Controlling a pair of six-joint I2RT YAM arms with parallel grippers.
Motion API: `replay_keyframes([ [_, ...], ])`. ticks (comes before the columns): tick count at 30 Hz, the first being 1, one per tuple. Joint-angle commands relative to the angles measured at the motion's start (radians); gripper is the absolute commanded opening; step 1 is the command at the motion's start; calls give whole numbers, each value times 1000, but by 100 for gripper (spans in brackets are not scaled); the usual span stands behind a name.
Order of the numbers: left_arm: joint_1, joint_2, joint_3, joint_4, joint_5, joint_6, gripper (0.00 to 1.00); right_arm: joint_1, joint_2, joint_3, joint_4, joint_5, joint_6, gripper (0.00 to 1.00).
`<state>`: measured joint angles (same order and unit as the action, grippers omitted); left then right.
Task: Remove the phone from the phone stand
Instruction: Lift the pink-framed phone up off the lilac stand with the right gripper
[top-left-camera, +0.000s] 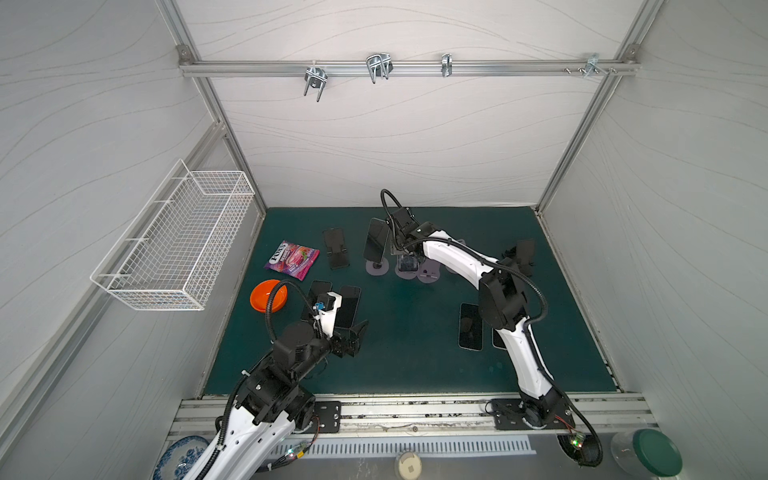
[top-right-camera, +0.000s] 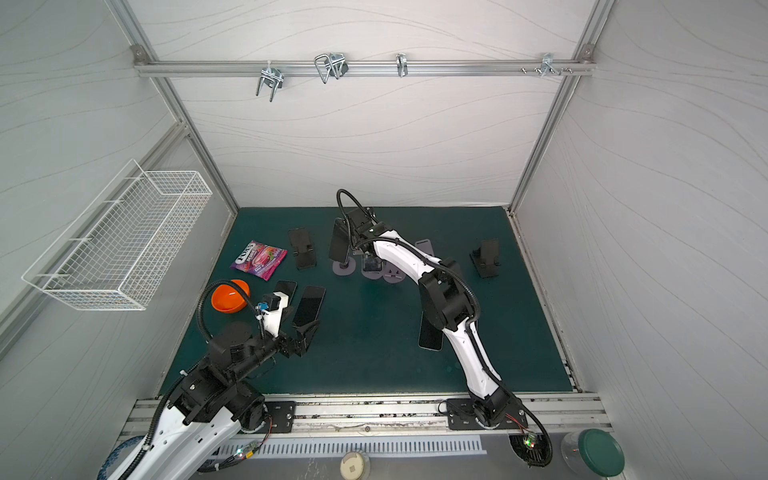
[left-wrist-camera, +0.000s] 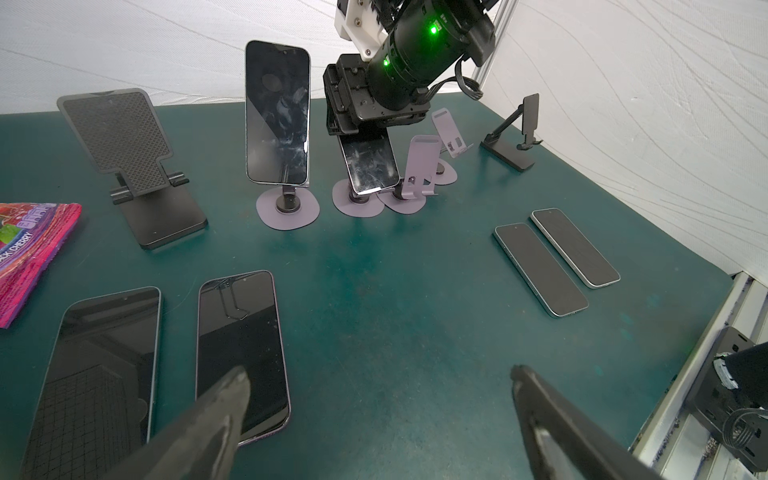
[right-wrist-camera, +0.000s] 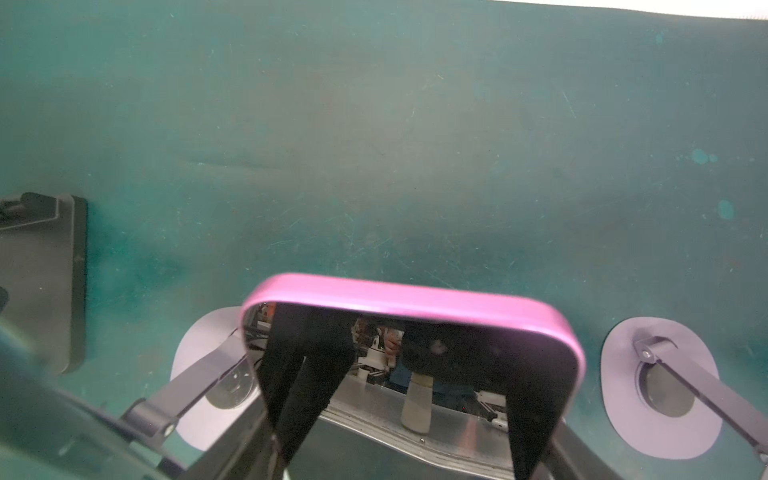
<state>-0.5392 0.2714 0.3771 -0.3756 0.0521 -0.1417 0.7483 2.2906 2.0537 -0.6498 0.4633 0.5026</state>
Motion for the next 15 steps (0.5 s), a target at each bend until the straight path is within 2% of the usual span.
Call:
replay_keyframes([
  [1, 2, 2, 3, 42, 0, 4, 99, -3, -77, -6, 23, 12, -19, 67],
  [15, 2, 0, 3, 44, -2, 3, 99, 1, -120, -15, 50, 3, -32, 66],
])
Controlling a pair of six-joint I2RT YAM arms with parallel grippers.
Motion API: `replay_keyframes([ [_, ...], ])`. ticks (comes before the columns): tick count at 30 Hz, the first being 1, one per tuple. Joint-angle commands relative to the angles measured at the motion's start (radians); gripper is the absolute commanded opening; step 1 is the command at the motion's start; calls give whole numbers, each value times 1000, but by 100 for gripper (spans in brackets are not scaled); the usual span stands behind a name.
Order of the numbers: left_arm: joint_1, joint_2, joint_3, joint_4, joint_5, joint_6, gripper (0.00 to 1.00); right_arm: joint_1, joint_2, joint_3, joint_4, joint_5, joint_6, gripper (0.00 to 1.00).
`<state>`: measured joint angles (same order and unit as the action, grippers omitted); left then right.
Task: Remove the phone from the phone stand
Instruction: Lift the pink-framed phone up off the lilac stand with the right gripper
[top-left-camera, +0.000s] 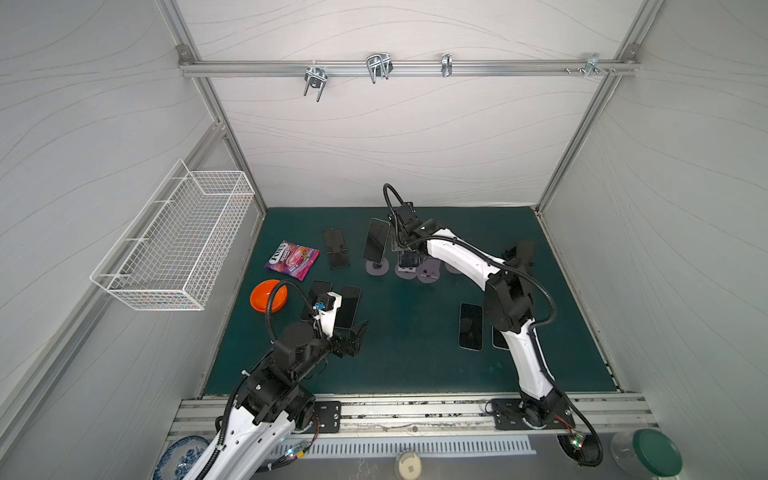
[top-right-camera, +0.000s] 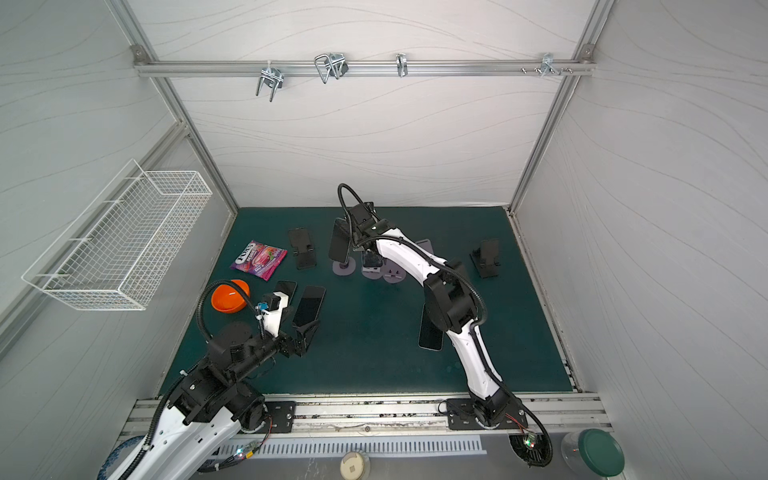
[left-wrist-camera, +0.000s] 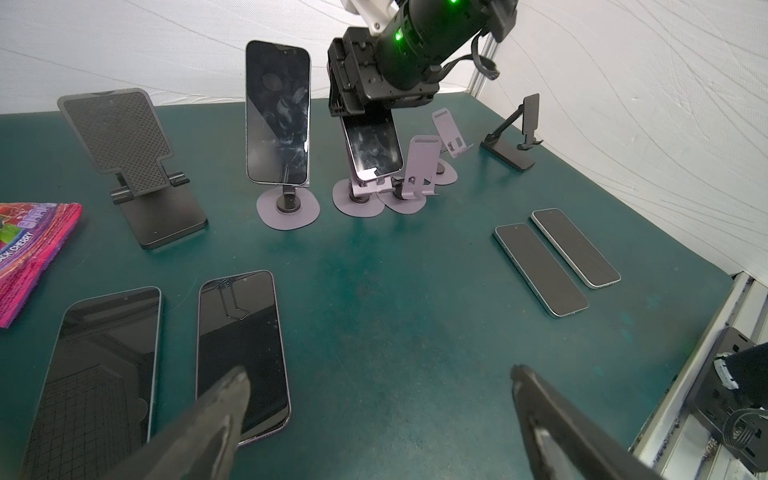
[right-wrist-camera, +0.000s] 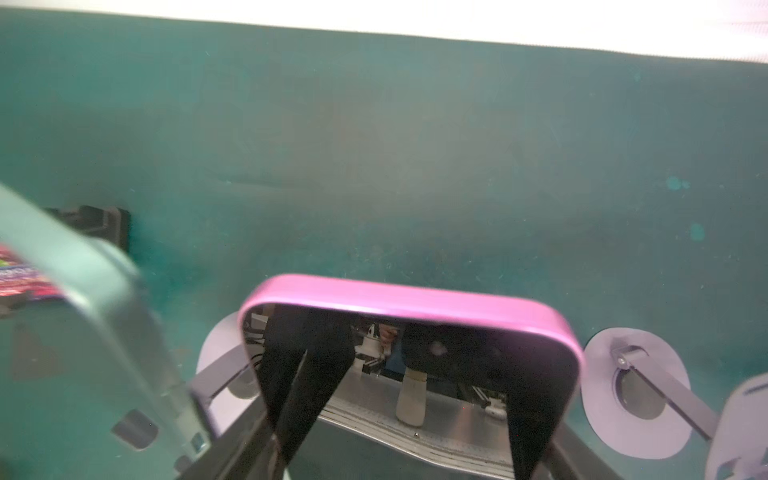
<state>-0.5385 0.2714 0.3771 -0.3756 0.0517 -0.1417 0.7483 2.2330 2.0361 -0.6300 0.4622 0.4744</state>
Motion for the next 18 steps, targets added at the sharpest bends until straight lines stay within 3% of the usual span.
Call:
replay_keyframes([
  [1, 0, 0, 2, 43, -2, 3, 99, 3, -66, 0, 28, 6, -4, 66],
  [18, 0, 1, 1, 47, 14, 3, 99, 25, -191, -69, 62, 36, -39, 65],
])
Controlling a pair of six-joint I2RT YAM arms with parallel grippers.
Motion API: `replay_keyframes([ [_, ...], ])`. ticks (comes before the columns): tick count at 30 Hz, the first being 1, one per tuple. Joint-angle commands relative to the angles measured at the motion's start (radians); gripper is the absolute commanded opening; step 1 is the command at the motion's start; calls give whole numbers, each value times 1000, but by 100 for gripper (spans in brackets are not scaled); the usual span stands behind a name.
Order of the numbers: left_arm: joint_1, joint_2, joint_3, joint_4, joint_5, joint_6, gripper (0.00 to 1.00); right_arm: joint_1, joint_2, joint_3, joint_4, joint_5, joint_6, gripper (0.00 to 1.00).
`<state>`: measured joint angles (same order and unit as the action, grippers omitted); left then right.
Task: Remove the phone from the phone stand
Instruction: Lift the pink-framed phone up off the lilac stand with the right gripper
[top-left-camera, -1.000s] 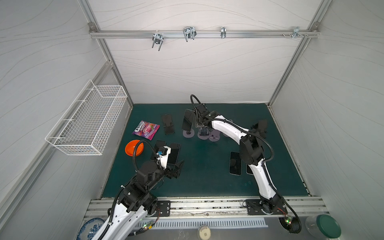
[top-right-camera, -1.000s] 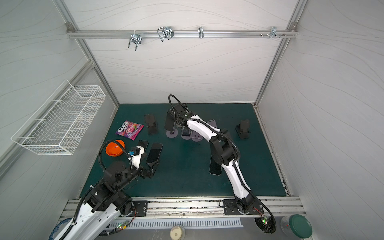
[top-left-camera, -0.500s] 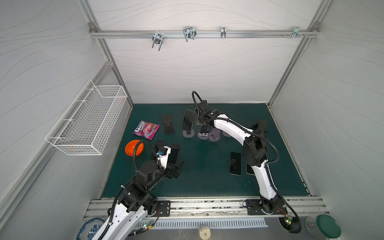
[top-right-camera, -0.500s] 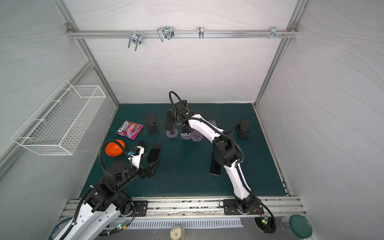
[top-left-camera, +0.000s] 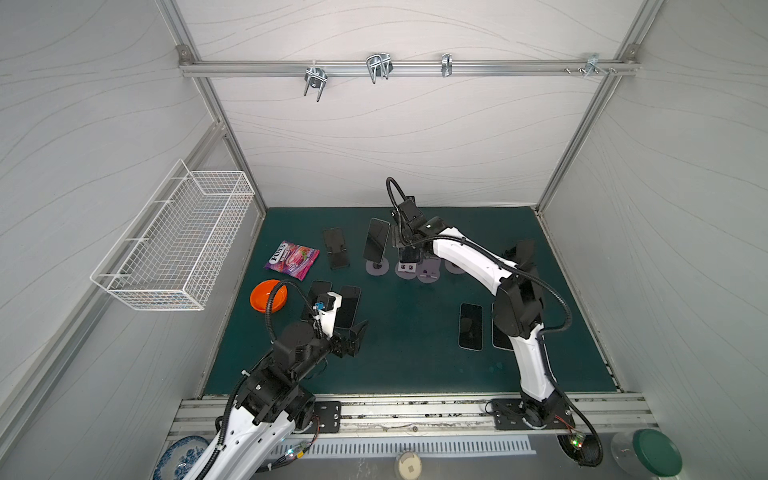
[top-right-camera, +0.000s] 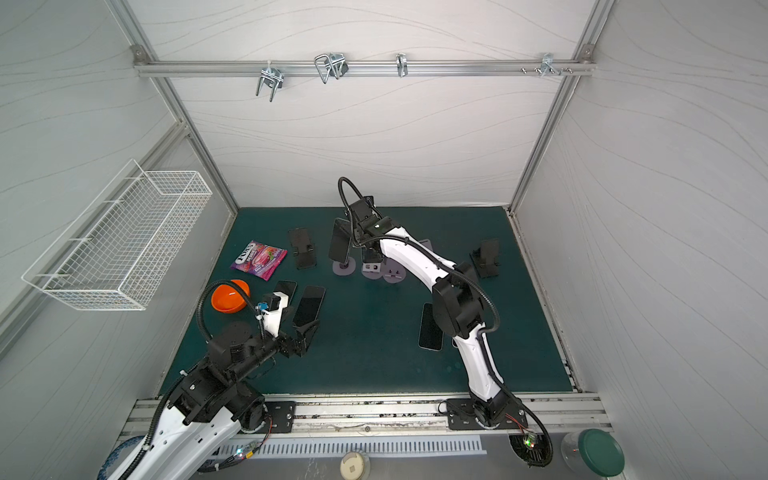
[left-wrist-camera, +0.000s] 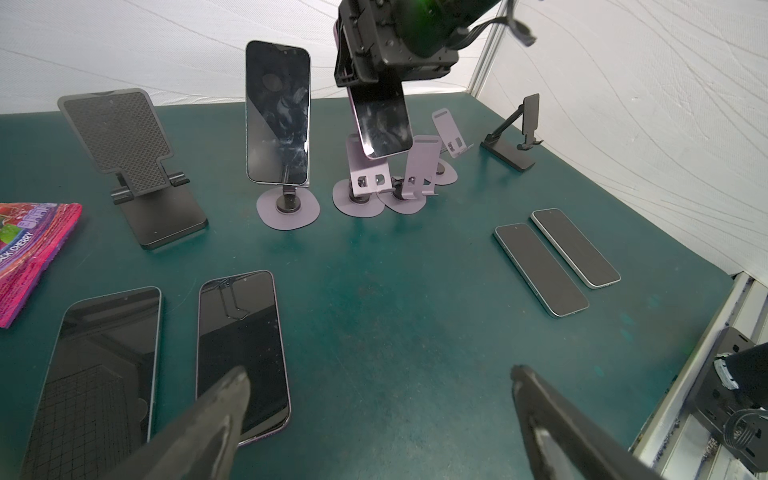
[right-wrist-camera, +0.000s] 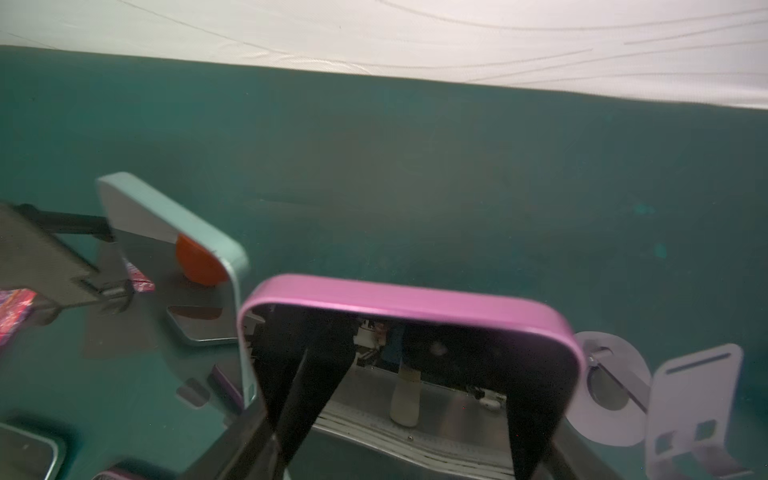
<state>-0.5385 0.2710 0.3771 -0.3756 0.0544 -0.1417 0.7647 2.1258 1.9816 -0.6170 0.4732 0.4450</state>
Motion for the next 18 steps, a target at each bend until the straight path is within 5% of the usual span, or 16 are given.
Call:
replay_keyframes([
  [1, 0, 2, 0, 47, 14, 2, 99, 9, -92, -23, 51, 20, -9, 65],
  [18, 0, -15, -7, 48, -40, 6, 99, 14, -290, -184, 76, -138, -11, 64],
])
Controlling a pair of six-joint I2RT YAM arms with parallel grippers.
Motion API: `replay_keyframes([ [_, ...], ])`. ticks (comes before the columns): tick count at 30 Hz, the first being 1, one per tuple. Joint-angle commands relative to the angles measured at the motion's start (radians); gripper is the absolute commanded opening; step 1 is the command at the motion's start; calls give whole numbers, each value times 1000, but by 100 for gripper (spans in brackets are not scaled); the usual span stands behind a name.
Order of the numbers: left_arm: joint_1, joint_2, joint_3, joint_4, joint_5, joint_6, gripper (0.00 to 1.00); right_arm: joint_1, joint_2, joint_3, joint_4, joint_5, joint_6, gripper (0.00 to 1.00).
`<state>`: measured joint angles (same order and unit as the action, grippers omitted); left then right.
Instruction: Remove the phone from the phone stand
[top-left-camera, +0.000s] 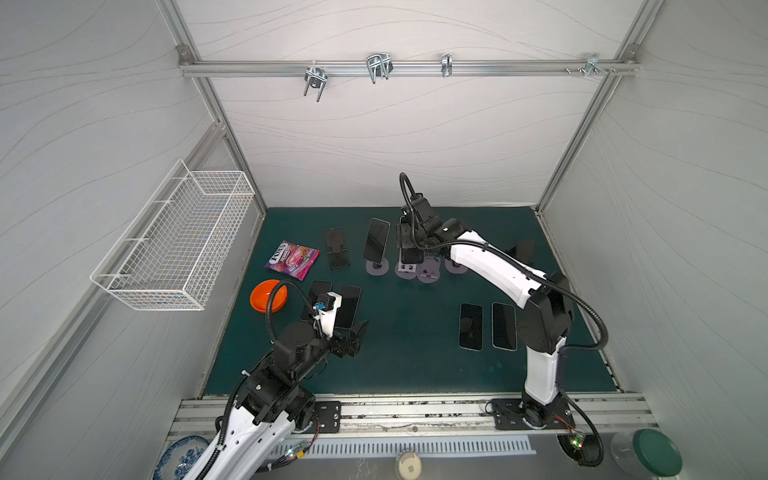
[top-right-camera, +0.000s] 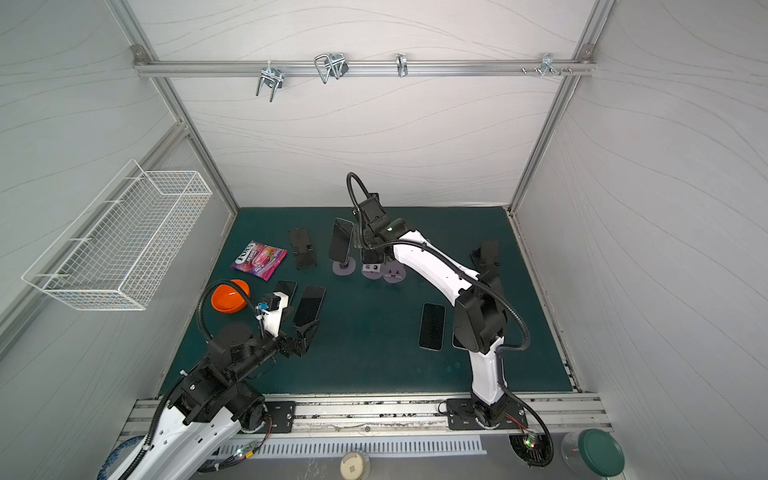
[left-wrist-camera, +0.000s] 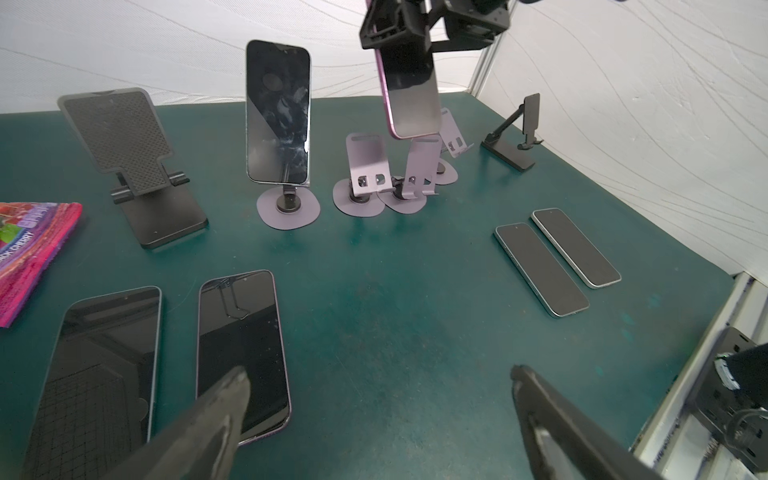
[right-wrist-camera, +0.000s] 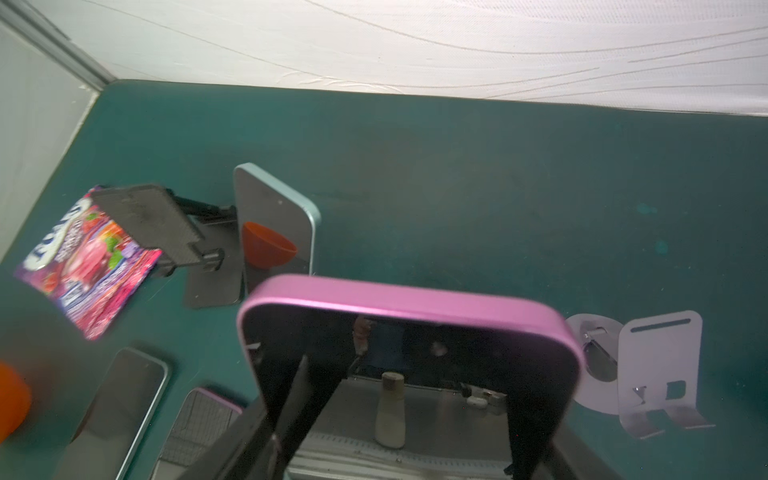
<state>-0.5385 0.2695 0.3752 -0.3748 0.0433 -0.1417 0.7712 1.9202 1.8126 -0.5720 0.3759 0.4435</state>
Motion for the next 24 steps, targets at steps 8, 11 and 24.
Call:
replay_keyframes([
  [8, 0, 33, -19, 92, -13, 40, 99, 8, -225, -190, 27, -120, -3, 64],
  [11, -1, 76, -8, 98, -1, 56, 99, 6, -284, -262, 23, -134, -9, 64],
  [24, -2, 144, 18, 149, -33, 4, 97, -25, -502, -500, -38, -185, -46, 64],
])
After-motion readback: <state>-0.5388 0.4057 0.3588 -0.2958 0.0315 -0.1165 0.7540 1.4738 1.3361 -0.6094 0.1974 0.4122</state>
